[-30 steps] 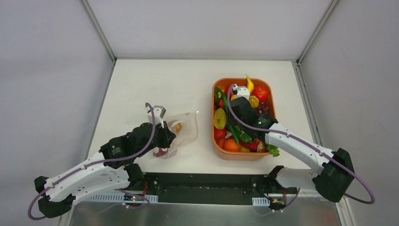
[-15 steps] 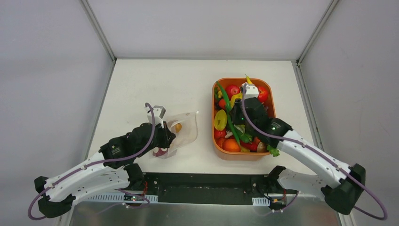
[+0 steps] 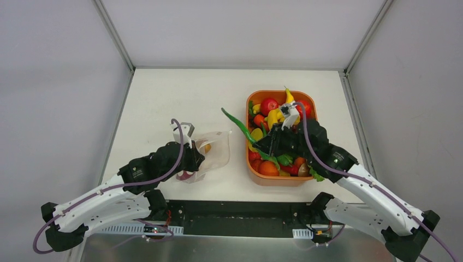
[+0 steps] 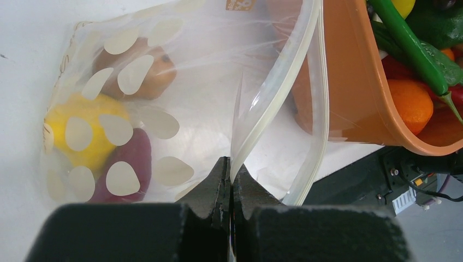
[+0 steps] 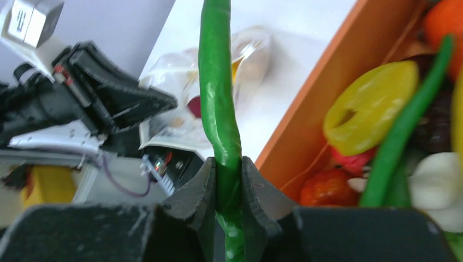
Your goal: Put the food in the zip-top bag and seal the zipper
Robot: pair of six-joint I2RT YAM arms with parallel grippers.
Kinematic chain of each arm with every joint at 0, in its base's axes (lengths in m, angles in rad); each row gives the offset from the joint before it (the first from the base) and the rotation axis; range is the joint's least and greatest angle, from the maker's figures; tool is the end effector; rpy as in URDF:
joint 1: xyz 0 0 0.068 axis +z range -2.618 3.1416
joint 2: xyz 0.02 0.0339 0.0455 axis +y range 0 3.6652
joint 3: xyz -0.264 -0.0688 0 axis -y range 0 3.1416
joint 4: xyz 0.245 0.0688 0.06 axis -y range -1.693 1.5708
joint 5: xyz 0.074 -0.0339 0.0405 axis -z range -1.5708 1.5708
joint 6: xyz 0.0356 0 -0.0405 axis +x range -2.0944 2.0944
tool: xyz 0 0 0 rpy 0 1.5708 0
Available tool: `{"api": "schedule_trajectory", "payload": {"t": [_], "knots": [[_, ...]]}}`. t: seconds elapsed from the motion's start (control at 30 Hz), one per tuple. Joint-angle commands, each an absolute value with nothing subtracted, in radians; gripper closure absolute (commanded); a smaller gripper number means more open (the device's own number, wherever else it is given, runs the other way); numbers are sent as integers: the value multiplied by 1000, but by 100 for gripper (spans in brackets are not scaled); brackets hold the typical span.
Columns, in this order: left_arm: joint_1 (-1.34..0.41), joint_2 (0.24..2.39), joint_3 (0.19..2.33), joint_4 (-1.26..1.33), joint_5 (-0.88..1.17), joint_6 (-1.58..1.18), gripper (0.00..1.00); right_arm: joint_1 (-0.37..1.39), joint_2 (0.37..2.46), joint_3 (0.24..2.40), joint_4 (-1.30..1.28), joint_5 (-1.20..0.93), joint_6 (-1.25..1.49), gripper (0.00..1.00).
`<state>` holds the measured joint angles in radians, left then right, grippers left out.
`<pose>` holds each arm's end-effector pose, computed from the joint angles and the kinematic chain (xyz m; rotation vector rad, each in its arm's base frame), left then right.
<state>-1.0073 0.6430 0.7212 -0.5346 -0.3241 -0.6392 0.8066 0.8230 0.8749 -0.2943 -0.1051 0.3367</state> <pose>0.0870 -0.1165 0.3033 0.1712 2.0698 -0.7145 0.1276 0.1385 0.3534 -0.5199 1.8349 0.8914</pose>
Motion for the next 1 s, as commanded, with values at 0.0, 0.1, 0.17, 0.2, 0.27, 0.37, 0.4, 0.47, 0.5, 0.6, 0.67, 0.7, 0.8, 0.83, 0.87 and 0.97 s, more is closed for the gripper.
{"api": "schedule_trajectory", "payload": {"t": [0.0,0.1,0.17,0.2,0.27,0.37,0.4,0.47,0.5,0.6,0.67,0.7,0.8,0.83,0.87,0.97], "knots": [[-1010,638,723,-506,-335,-631,100,807,855,893,-313,-373,402,90],[-1011,635,720,-511,-340,-630,100,812,865,895,-367,-426,402,91],[-1011,638,721,-514,-349,-629,100,815,852,893,-387,-454,389,92],[-1011,638,721,-514,-352,-629,100,815,833,883,-381,-459,388,92],[-1010,639,720,-510,-356,-630,100,816,799,863,-364,-492,395,94],[-1009,644,724,-509,-356,-629,100,815,794,878,-412,-580,367,96],[-1010,645,725,-509,-355,-628,100,815,797,884,-438,-587,358,97],[-1010,647,725,-509,-352,-626,100,816,811,892,-496,-577,343,100],[-1011,647,725,-509,-352,-626,100,816,821,896,-519,-582,331,100],[-1010,644,723,-506,-344,-625,100,817,856,899,-542,-614,317,100],[-1011,648,726,-495,-308,-619,100,818,883,902,-510,-556,341,100],[-1010,654,728,-488,-291,-616,100,819,898,901,-479,-521,365,100],[-1010,680,737,-491,-255,-594,100,821,980,933,-397,-444,442,100],[-1009,688,742,-494,-246,-585,100,825,1013,951,-380,-401,469,100],[-1010,697,748,-496,-236,-580,100,832,1053,978,-376,-365,478,100],[-1011,715,757,-486,-200,-574,100,864,1180,1092,-416,-243,498,100]]}}
